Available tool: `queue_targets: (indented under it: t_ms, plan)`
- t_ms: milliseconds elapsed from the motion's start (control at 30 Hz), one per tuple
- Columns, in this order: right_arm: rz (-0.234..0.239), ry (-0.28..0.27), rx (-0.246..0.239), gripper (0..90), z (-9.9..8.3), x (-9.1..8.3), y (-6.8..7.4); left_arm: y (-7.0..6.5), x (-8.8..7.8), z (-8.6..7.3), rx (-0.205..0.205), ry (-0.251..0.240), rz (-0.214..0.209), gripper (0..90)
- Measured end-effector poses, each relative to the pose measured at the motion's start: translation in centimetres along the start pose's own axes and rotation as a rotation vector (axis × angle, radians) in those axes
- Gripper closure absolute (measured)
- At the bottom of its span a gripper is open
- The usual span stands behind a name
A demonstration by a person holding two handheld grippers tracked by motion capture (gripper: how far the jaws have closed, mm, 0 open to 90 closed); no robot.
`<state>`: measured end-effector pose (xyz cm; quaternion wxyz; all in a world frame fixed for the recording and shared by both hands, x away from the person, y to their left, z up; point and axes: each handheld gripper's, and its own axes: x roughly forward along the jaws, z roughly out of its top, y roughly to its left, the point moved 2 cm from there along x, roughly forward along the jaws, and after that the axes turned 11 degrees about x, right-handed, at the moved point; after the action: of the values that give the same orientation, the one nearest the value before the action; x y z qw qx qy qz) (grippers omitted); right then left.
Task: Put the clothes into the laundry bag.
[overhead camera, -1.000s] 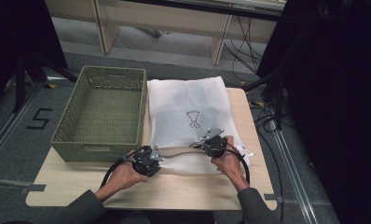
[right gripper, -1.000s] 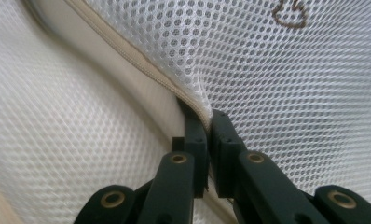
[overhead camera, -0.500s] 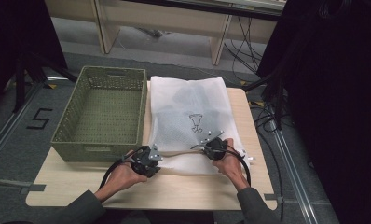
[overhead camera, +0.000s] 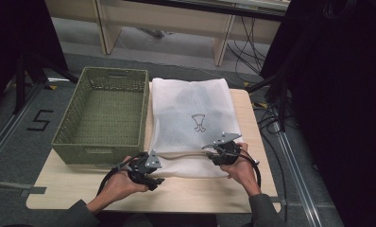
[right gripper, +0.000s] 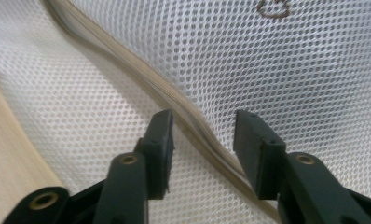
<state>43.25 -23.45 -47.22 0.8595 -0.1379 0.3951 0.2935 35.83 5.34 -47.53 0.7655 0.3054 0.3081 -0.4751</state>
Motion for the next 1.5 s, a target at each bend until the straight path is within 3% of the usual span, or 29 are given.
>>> queue_targets:
  t_ms: [67,200,233,333,433,567,733,767,800,900,967,1033,1067,1100,1167,1200,1233,1267,1333,1400,1433,1467,1500]
  plan:
    - [0.004,-0.035,0.006,52.8,-0.1,-0.4,0.0,-0.4,-0.6,0.0,-0.022,-0.026,0.004,42.9]
    - [0.042,-0.06,0.092,48.8,-0.4,-1.2,0.4,-0.7,-2.0,-0.1,-0.032,-0.065,0.028,38.9]
    - [0.04,-0.095,0.091,47.8,-0.4,-1.3,0.3,-0.7,-2.3,-0.2,-0.023,-0.079,0.024,38.4]
    - [0.04,-0.14,0.138,46.8,-0.3,-1.7,0.6,-1.0,-3.0,-0.7,-0.067,-0.116,-0.002,35.8]
    - [0.024,-0.17,0.141,44.3,-0.2,-1.9,0.6,-1.2,-3.8,-1.4,-0.072,-0.118,0.012,34.6]
    - [0.055,-0.198,0.209,43.1,-0.3,-2.3,1.0,-1.1,-5.1,-2.2,-0.092,-0.14,0.038,33.3]
    - [0.07,-0.24,0.214,41.3,-0.4,-2.6,1.2,-0.8,-6.5,-3.3,-0.138,-0.169,0.071,32.5]
    - [0.073,-0.242,0.212,41.0,-0.4,-2.6,1.2,-0.7,-6.9,-3.5,-0.126,-0.172,0.081,32.5]
    - [0.076,-0.229,0.226,40.8,-0.5,-2.7,1.4,-0.7,-7.1,-3.7,-0.159,-0.182,0.082,32.5]
    - [0.072,-0.245,0.209,39.8,-0.6,-2.8,1.4,-0.5,-7.8,-4.4,-0.174,-0.188,0.095,32.1]
    - [0.076,-0.238,0.238,39.1,-0.7,-2.9,1.8,-0.4,-8.2,-4.7,-0.178,-0.187,0.113,31.7]
    - [0.082,-0.242,0.232,38.6,-0.8,-2.9,1.9,-0.1,-8.5,-5.1,-0.167,-0.182,0.117,31.6]
    - [0.08,-0.243,0.21,38.3,-0.8,-2.9,1.8,-0.1,-8.5,-5.4,-0.198,-0.193,0.123,31.6]
    - [0.085,-0.24,0.205,37.9,-0.8,-2.9,1.9,0.1,-8.8,-5.6,-0.183,-0.185,0.134,31.5]
    - [0.085,-0.244,0.211,37.8,-0.8,-2.9,2.1,0.1,-8.9,-5.9,-0.214,-0.189,0.149,31.1]
    - [0.089,-0.242,0.228,37.7,-1.0,-3.0,2.3,0.3,-9.1,-6.2,-0.199,-0.177,0.159,30.9]
    - [0.091,-0.241,0.202,37.6,-1.0,-3.0,2.1,0.4,-9.1,-6.4,-0.21,-0.181,0.164,30.4]
    - [0.098,-0.238,0.221,37.6,-1.1,-3.1,2.3,0.3,-9.1,-6.5,-0.234,-0.184,0.16,30.1]
    - [0.086,-0.255,0.206,37.0,-1.3,-3.0,2.2,0.5,-9.3,-6.9,-0.233,-0.186,0.165,29.5]
    - [0.1,-0.236,0.221,36.6,-1.5,-3.1,2.3,0.6,-9.4,-7.2,-0.233,-0.179,0.167,28.1]
    - [0.095,-0.238,0.212,36.5,-1.6,-3.2,2.1,0.5,-9.4,-7.3,-0.252,-0.183,0.16,27.5]
    - [0.101,-0.231,0.234,36.4,-1.7,-3.2,2.3,0.6,-9.4,-7.4,-0.242,-0.178,0.167,26.9]
    - [0.099,-0.242,0.225,36.2,-1.7,-3.2,2.2,0.6,-9.4,-7.5,-0.241,-0.176,0.17,26.2]
